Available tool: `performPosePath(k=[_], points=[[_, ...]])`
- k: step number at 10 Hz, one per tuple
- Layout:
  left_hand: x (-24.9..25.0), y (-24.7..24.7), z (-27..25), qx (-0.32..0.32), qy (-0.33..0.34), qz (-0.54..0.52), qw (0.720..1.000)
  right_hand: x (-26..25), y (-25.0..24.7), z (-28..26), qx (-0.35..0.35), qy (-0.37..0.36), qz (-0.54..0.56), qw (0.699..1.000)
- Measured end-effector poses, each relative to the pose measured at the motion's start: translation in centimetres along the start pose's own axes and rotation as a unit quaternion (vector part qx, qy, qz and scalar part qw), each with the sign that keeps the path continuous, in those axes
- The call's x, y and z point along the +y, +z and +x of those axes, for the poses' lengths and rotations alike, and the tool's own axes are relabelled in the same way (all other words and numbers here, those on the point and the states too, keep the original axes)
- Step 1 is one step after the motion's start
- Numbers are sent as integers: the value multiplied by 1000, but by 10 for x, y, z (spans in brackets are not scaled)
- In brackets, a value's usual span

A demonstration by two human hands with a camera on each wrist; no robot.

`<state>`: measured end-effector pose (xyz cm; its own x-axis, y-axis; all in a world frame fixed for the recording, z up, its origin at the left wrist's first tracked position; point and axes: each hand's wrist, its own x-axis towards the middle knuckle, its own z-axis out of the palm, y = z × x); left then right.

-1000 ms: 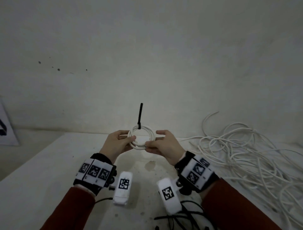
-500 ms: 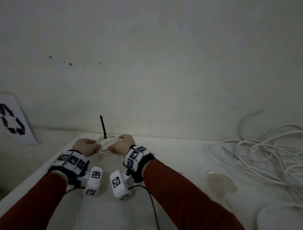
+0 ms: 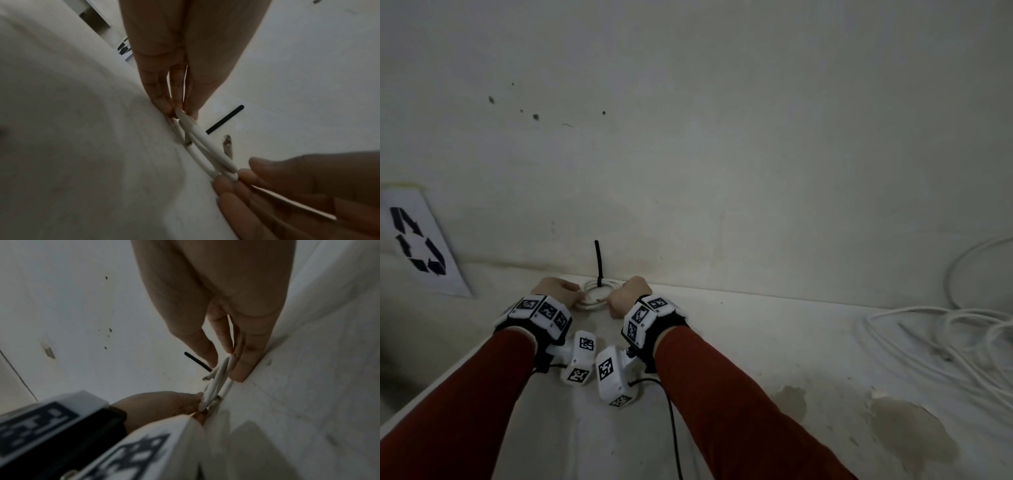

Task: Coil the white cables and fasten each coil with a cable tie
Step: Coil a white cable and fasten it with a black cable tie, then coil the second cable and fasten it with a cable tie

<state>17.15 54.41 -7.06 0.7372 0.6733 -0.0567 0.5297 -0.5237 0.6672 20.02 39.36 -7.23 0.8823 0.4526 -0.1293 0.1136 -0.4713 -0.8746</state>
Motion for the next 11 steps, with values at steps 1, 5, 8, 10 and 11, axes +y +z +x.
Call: performPosePath(k=[1, 5, 8, 10, 11], points=[[8, -1, -7, -22, 18, 78, 997, 0, -3, -3, -56, -20, -108, 992], [72, 20, -134, -1, 239, 151, 959, -1, -120, -138, 19, -50, -164, 985], [160, 84, -279, -26, 423, 136, 896, 87, -276, -270, 130, 73, -378, 914], [203, 127, -345, -73, 492, 176, 850, 145, -337, -337, 110, 189, -459, 861], [213, 148, -363, -141, 525, 158, 824, 160, -342, -355, 71, 194, -487, 849]])
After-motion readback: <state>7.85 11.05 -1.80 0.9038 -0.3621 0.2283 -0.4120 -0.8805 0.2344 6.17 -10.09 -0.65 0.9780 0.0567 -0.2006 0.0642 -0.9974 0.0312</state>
